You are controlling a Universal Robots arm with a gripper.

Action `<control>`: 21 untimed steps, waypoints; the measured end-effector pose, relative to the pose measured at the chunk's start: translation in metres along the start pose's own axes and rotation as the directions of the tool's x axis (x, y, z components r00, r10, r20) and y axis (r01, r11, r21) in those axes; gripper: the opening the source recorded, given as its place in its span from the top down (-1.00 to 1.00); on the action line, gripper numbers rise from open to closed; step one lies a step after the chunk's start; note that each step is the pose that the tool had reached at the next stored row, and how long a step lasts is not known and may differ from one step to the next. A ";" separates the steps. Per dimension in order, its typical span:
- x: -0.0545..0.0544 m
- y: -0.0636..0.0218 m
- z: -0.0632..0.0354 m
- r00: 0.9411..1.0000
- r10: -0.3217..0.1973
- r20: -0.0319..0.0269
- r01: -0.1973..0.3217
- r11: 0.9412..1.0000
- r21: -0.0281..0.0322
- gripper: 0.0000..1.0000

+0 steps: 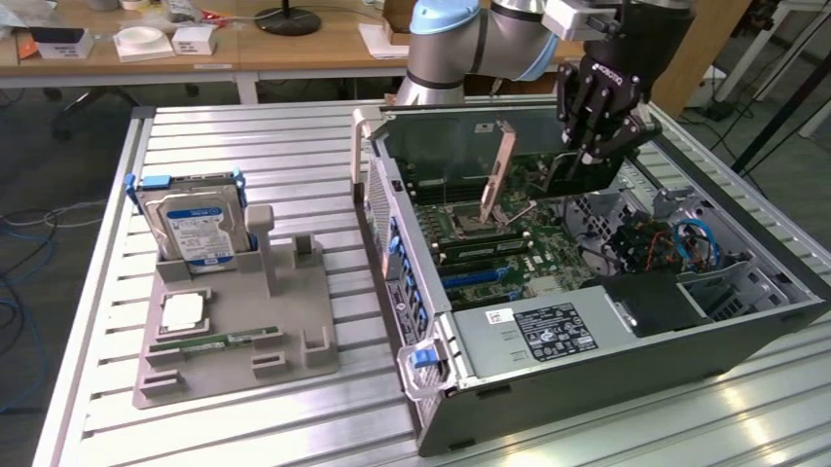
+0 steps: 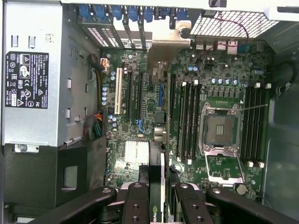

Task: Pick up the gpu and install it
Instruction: 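Insert the gpu into the slot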

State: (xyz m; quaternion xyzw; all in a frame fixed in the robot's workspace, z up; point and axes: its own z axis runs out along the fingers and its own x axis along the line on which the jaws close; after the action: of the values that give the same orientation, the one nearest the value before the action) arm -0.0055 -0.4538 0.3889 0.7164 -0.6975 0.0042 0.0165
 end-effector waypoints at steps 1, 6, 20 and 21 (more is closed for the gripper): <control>0.000 0.0000 0.0003 1.000 0.000 0.000 0.000 1.000 0.000 0.47; 0.000 0.0002 0.0017 1.000 0.000 0.000 0.000 1.000 0.001 0.47; 0.000 0.0003 0.0031 1.000 0.000 0.000 0.000 1.000 0.002 0.47; 0.000 0.0003 0.0031 1.000 0.000 0.000 0.000 1.000 0.002 0.47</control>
State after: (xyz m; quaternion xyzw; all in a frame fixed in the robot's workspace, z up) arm -0.0058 -0.4536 0.3858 0.7164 -0.6975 0.0048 0.0159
